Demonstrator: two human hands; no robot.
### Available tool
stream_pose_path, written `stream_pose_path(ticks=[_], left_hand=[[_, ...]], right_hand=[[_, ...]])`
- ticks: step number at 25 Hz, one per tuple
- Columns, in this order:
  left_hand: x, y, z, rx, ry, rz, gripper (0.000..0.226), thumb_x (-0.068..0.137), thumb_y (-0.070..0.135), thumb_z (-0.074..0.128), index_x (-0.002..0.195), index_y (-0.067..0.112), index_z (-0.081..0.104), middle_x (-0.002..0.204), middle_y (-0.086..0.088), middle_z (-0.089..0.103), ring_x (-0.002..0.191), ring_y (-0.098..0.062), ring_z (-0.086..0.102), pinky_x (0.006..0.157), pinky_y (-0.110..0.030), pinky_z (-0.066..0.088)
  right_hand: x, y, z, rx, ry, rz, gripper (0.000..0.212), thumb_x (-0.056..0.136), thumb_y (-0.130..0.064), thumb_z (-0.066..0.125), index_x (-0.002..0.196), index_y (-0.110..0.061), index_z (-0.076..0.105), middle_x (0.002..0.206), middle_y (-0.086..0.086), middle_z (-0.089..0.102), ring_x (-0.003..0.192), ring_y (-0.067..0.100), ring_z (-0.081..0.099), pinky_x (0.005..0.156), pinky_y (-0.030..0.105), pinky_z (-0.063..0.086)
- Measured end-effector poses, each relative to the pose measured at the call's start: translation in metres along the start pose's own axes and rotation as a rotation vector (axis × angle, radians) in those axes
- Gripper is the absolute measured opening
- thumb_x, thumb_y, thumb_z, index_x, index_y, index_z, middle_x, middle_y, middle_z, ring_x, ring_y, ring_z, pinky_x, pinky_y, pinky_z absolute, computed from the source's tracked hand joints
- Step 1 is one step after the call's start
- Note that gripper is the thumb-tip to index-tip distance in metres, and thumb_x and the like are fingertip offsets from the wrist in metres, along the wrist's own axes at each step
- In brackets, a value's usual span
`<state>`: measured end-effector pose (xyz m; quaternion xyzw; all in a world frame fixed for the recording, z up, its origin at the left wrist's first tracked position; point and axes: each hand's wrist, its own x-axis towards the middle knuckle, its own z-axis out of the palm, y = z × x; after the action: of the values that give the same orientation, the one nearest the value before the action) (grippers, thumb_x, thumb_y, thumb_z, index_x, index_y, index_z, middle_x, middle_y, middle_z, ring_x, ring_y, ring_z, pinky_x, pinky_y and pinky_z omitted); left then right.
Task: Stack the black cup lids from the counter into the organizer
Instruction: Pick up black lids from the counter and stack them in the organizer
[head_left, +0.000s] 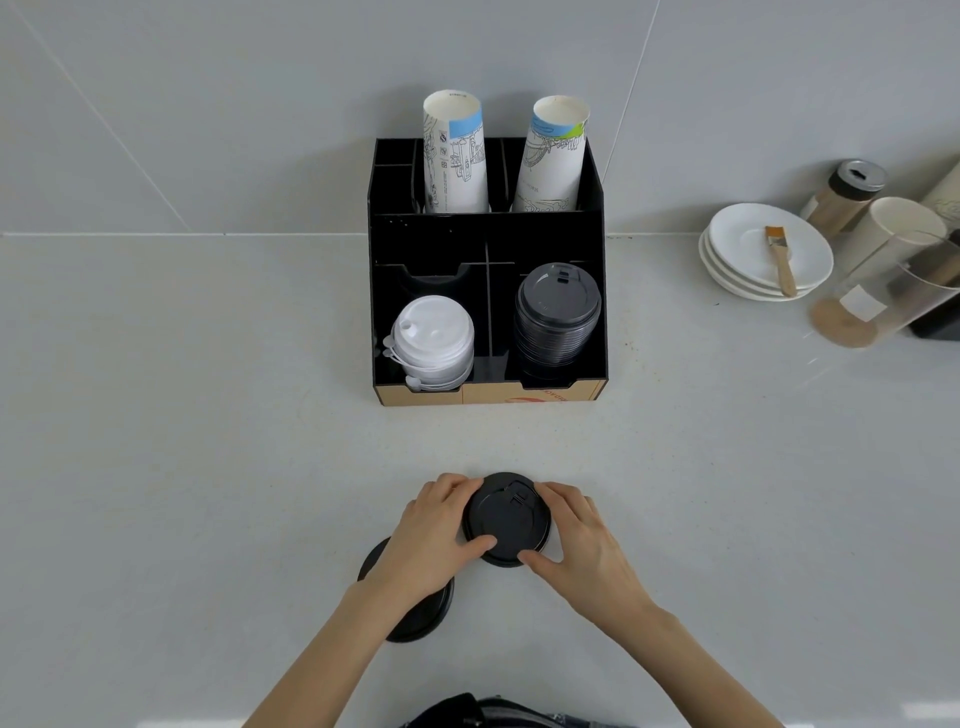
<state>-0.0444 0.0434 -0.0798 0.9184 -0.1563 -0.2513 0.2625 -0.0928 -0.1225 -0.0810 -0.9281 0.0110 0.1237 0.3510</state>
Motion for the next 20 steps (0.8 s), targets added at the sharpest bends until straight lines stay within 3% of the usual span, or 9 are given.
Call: stream_pose_path(ticks=[4,12,20], left_hand=[[0.000,0.001,-0.001,-0.101,0.002,-0.007,0.065,0.082,0.030,0.060,0.136,0.017,0.026,0.139,-0.004,0.032,0.127,-0.018,0.033,0.107,-0.028,0.032],[-0.002,0.003,0.000,-0.015,0.006,0.033,0.070,0.081,0.029,0.060,0.137,0.018,0.019,0.140,-0.005,0.026,0.128,-0.019,0.029,0.104,-0.027,0.031],[0.002,0.011,-0.003,-0.072,0.108,0.038,0.068,0.079,0.035,0.062,0.134,0.017,0.027,0.136,-0.004,0.032,0.123,-0.018,0.037,0.105,-0.031,0.036]], right_hand=[[0.002,0.004,-0.001,0.003,0.024,-0.031,0.060,0.082,-0.021,0.061,0.133,-0.013,0.031,0.137,0.002,0.039,0.125,0.018,0.038,0.099,0.020,0.031],[0.003,0.004,0.002,0.010,0.047,-0.065,0.056,0.083,-0.017,0.059,0.132,-0.013,0.033,0.138,0.002,0.040,0.127,0.019,0.038,0.105,0.026,0.034],[0.010,0.000,-0.010,0.005,0.056,-0.090,0.063,0.080,-0.023,0.063,0.134,-0.014,0.031,0.144,0.003,0.032,0.132,0.017,0.031,0.104,0.020,0.026]])
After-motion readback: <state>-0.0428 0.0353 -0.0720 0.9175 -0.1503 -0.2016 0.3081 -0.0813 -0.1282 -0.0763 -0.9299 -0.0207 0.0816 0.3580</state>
